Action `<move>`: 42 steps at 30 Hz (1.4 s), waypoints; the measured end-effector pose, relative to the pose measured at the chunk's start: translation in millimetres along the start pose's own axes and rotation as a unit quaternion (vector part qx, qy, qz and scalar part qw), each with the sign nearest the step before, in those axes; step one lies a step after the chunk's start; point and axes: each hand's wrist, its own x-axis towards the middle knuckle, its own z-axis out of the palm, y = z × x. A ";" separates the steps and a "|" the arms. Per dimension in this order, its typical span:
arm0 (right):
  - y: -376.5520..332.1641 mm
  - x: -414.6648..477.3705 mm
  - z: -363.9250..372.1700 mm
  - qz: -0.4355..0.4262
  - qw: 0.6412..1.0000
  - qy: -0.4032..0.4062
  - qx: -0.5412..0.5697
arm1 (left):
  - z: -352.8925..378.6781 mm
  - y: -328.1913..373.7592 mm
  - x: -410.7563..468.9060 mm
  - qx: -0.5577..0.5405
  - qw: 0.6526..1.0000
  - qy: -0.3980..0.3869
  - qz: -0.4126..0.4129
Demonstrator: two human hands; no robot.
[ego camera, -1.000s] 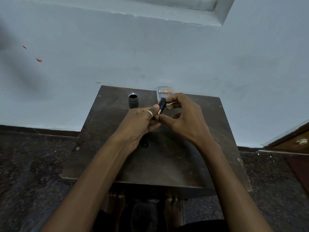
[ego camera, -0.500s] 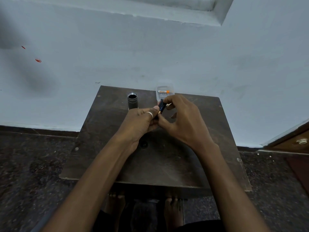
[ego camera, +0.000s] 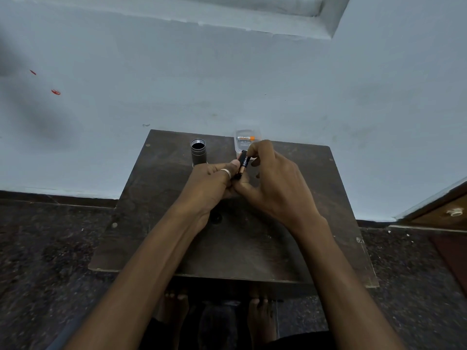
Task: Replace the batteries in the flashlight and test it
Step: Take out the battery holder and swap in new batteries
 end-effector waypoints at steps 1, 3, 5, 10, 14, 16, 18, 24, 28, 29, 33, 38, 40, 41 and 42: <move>0.5 0.4 -0.2 0.001 1.000 -0.003 0.013 | 0.0 -0.2 0.0 -0.003 1.000 0.001 -0.001; 2.4 1.7 0.9 0.007 0.999 -0.017 0.040 | -0.1 -0.5 -0.1 -0.010 1.000 0.005 -0.003; 7.0 3.5 3.3 0.016 0.997 -0.050 0.063 | -0.2 -1.2 0.6 -0.020 1.000 0.013 -0.007; 17.8 6.4 5.8 -0.021 0.995 -0.057 0.082 | 1.4 0.3 -0.2 -0.025 0.999 0.018 -0.018; 14.8 7.5 2.6 -0.009 0.994 0.006 0.111 | 0.3 2.4 -0.5 -0.039 0.999 0.018 -0.021; 14.5 9.1 0.9 0.053 0.987 0.021 0.148 | 0.5 2.3 -0.5 -0.036 0.999 0.019 -0.018; 12.9 12.7 -3.1 0.147 0.962 0.028 0.227 | 1.3 2.5 -1.2 -0.037 0.999 0.018 -0.016; 17.6 17.0 -18.1 0.341 0.801 0.068 0.488 | 1.4 4.8 -2.8 -0.053 0.998 0.012 -0.037; 31.2 16.7 -20.2 0.365 0.780 0.105 0.497 | 2.7 5.6 -3.9 -0.054 0.998 0.003 -0.044; 35.5 16.1 -20.2 0.371 0.791 0.103 0.476 | 3.0 5.6 -3.8 -0.055 0.997 0.003 -0.047; 55.2 9.7 -18.3 0.361 0.912 0.035 0.191 | 3.1 5.4 -4.0 -0.054 0.997 0.003 -0.049; 50.9 0.1 -19.0 0.321 0.936 -0.104 -0.100 | 3.6 5.7 -4.0 -0.056 0.997 0.007 -0.050; 50.7 -1.7 -17.2 0.330 0.929 -0.113 -0.120 | 4.0 6.2 -4.1 -0.056 0.997 0.005 -0.052; 51.0 -1.9 -16.3 0.334 0.927 -0.116 -0.128 | 4.0 6.4 -4.1 -0.055 0.997 0.003 -0.053; 52.5 -2.1 -14.5 0.333 0.926 -0.118 -0.133 | 3.7 6.7 -4.4 -0.053 0.997 0.000 -0.054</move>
